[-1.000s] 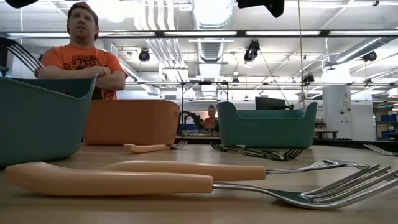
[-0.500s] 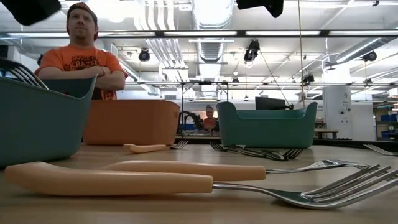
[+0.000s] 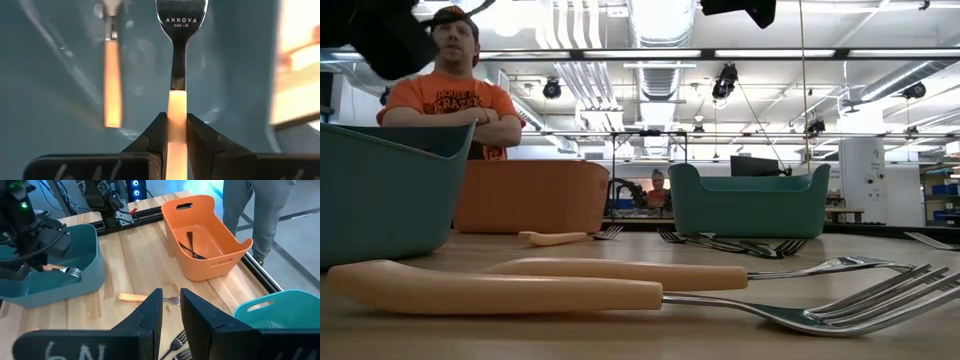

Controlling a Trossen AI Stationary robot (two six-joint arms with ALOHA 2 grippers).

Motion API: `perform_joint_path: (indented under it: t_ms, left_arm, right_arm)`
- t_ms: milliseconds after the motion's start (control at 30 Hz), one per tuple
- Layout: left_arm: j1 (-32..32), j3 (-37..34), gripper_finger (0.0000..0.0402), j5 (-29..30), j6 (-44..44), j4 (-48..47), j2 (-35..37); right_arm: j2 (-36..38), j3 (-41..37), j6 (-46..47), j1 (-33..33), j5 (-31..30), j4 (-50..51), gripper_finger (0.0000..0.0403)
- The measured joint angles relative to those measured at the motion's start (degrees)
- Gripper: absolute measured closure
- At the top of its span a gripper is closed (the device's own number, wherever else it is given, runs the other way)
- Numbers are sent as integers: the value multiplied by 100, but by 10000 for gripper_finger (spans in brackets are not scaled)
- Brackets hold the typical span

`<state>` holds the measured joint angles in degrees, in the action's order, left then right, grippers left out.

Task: Sort silverware by color (type)
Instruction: Put the orange fork into the blue-green bin

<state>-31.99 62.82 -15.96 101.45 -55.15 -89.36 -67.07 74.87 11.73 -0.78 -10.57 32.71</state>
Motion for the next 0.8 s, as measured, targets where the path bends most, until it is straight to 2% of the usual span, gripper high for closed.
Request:
perform_joint_path:
  t_ms: [400,800]
  left_arm:
    - [125,-871,369,-5,23,402,113]
    - [125,-940,345,-7,103,465,113]
  right_arm:
    - [0,-2,-46,0,0,0,344]
    - [0,-2,-24,0,-2,0,344]
